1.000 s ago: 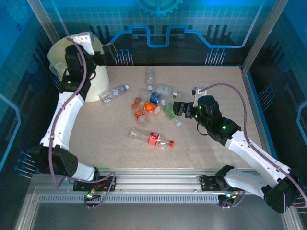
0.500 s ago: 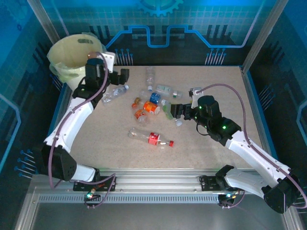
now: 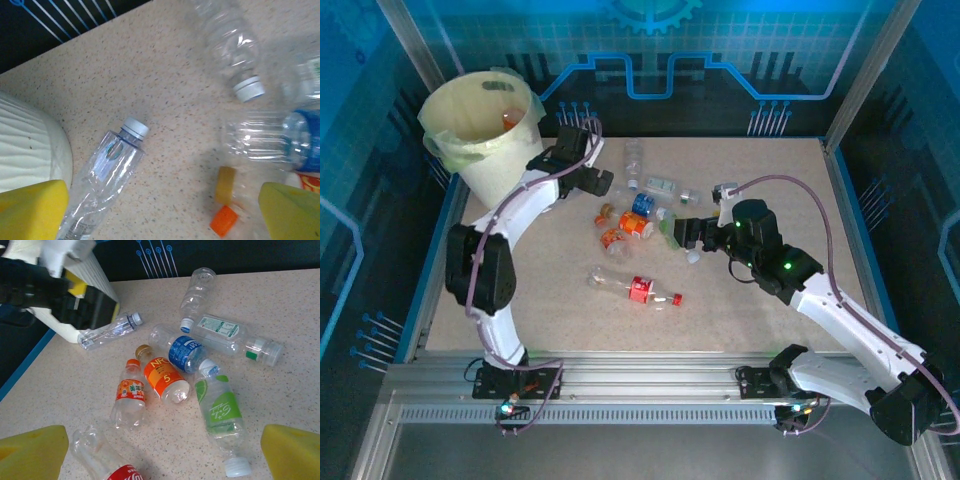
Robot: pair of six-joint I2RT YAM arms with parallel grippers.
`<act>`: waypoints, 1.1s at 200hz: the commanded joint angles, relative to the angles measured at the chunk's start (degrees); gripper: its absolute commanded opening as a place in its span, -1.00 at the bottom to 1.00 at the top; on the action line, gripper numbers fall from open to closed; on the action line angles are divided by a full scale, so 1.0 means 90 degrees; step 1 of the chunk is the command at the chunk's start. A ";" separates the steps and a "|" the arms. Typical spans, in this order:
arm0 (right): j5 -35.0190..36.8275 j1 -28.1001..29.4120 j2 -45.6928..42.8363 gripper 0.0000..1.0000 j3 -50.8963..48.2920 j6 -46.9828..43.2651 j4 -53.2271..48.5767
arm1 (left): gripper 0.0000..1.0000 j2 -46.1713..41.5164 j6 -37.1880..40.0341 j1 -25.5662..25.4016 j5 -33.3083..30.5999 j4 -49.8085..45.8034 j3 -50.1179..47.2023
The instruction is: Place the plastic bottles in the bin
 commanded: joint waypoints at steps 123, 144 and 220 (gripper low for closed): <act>0.0351 0.0055 -0.0648 0.99 -0.0046 -0.0565 0.0173 | 0.98 0.3160 0.0718 0.0970 0.0084 -0.2956 0.3955; 0.0524 0.0070 -0.0648 0.99 -0.0047 -0.0478 0.0135 | 0.98 0.3209 0.0810 0.1076 0.0393 -0.3100 0.3906; 0.1018 0.0073 -0.0638 0.99 -0.0076 -0.0221 0.0101 | 0.97 0.3206 0.0840 0.1100 0.1245 -0.3462 0.3309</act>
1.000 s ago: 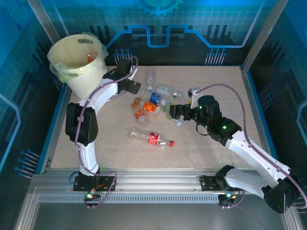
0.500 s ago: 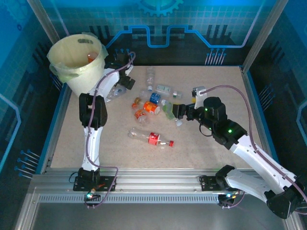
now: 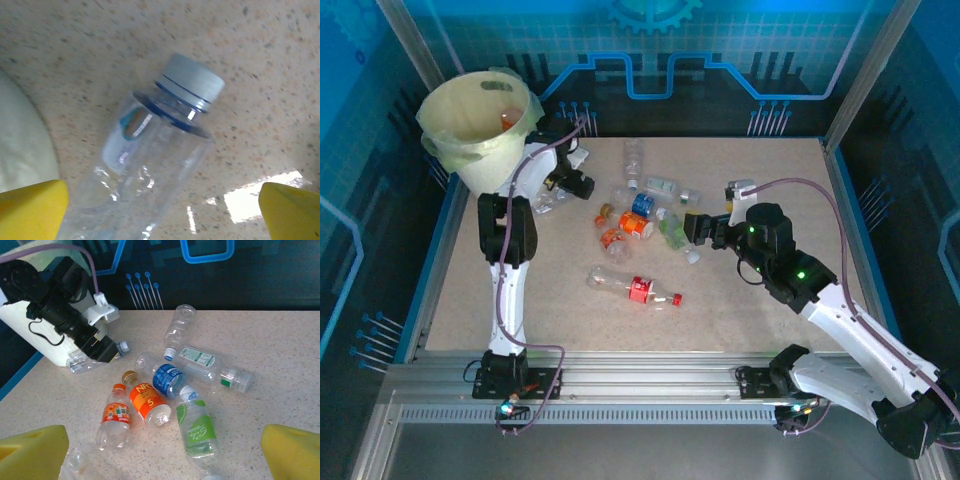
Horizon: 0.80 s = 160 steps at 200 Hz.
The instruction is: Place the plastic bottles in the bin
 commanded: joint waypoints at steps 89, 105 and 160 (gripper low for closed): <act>0.0165 0.0077 -0.0077 0.99 -0.0047 0.0027 -0.0033 | 0.83 -0.0214 0.0155 -0.0214 0.0447 -0.0096 -0.1079; 0.0107 0.0076 -0.0098 1.00 -0.0046 -0.0026 -0.0034 | 0.74 -0.0281 0.0126 -0.0216 0.0395 0.0076 -0.1268; -0.0124 0.0076 -0.0220 0.99 -0.0076 -0.0059 0.0067 | 0.27 -0.0639 -0.0012 -0.0233 0.0189 0.0788 -0.1833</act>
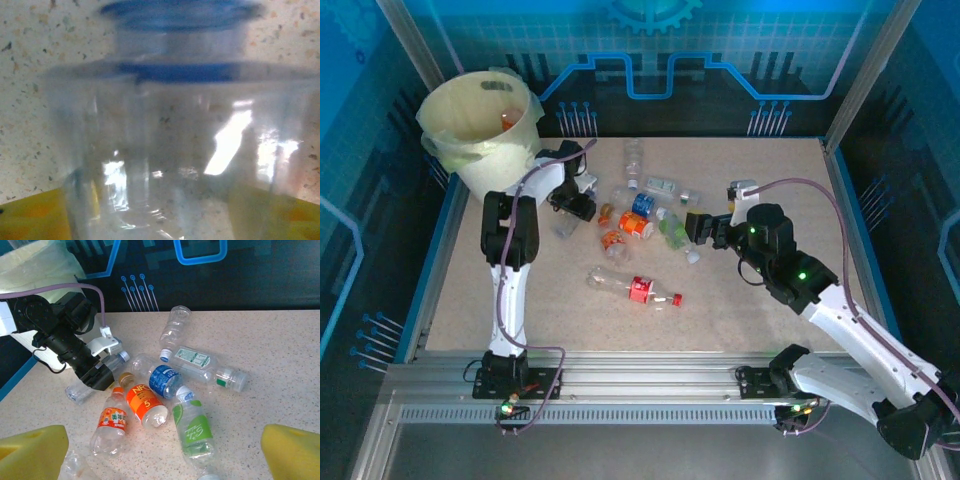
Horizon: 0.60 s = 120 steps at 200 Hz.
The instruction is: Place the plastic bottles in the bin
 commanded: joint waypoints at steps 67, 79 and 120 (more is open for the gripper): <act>-0.0562 0.0087 0.0247 1.00 0.0356 -0.0075 -0.0482 | 0.13 -0.1414 -0.0748 -0.0012 0.0238 0.1615 -0.1310; -0.0658 0.0102 0.0327 1.00 0.0401 -0.0091 -0.0490 | 0.13 -0.1599 -0.0825 -0.0008 0.0342 0.1769 -0.1458; -0.0796 0.0138 0.0455 1.00 0.0443 -0.0115 -0.0373 | 0.08 -0.2222 -0.1063 -0.0012 0.0631 0.2126 -0.1798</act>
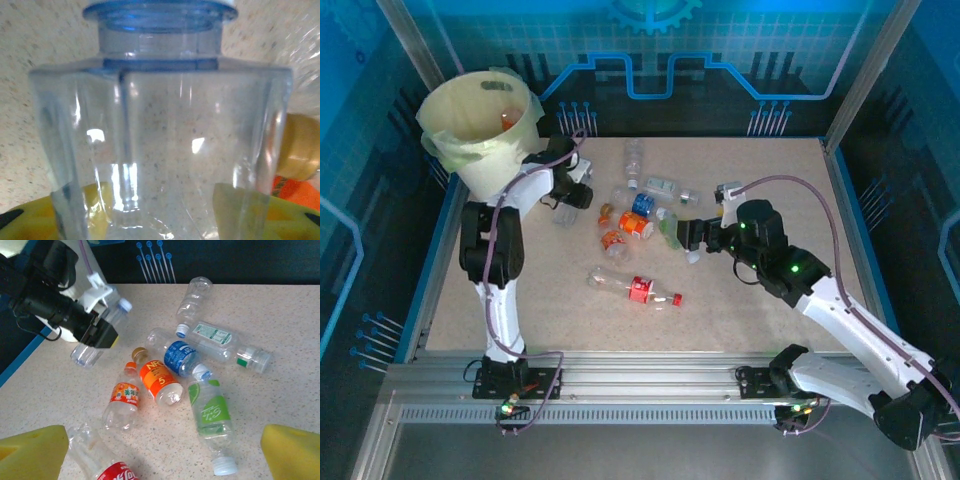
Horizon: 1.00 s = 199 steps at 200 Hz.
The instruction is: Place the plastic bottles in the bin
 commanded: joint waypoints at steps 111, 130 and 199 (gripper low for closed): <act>-0.0037 0.0422 0.0453 1.00 0.0139 -0.0297 0.0725 | 0.03 -0.2532 -0.1468 0.0041 0.2091 0.1806 -0.1027; 0.0189 0.0487 0.0561 1.00 0.0216 -0.0248 0.0731 | 0.02 -0.2804 -0.1766 0.0061 0.2356 0.2068 -0.1062; 0.0215 0.0517 0.0817 0.99 0.0394 -0.0362 0.0691 | -0.01 -0.3756 -0.2706 0.0199 0.2350 0.2705 -0.0780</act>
